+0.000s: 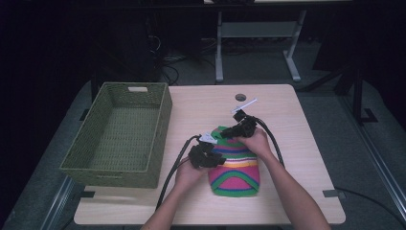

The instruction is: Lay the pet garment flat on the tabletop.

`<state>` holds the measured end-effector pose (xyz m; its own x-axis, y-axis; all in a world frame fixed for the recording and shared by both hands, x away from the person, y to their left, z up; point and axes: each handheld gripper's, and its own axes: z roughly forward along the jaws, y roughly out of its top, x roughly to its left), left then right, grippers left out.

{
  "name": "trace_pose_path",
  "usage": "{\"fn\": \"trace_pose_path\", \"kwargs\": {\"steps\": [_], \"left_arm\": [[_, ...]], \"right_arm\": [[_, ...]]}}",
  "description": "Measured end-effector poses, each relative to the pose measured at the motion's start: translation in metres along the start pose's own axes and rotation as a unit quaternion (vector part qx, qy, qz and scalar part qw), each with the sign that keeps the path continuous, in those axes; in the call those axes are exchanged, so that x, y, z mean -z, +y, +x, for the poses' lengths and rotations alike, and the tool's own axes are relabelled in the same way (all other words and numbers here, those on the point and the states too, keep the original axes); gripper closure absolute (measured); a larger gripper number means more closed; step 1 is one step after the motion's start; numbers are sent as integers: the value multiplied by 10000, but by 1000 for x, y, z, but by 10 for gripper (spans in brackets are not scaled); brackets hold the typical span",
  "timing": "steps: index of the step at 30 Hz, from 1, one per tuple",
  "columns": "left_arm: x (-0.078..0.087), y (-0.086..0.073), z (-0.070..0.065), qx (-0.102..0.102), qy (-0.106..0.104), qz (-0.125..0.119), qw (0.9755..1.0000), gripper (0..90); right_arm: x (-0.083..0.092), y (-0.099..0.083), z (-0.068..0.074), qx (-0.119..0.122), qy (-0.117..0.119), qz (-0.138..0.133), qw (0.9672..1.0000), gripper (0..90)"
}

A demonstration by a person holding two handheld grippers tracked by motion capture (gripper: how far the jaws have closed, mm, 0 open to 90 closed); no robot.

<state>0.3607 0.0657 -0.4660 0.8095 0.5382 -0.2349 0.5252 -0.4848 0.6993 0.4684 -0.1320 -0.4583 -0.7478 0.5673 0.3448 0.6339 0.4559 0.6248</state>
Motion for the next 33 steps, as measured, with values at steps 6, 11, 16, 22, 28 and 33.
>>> {"fn": "trace_pose_path", "kwargs": {"steps": [6,11,16,22,28,33], "left_arm": [[9,3,-1,19,71,-205,9998,595],[17,3,-1,39,88,-204,9997,518],[22,1,2,113,123,-230,9996,487],[27,-1,1,104,164,-229,9995,451],[33,-1,-5,77,251,-203,9995,367],[41,-1,-4,104,281,-240,9993,356]], "right_arm": [[21,-14,-1,-115,156,-227,9996,588],[39,-27,-6,-179,158,-366,9990,515],[56,-38,-7,-191,108,-461,9987,485],[71,-51,-5,-187,53,-478,9987,452],[90,-71,-2,-177,17,-528,9984,421],[104,-86,-4,-247,-55,-596,9979,406]]}}
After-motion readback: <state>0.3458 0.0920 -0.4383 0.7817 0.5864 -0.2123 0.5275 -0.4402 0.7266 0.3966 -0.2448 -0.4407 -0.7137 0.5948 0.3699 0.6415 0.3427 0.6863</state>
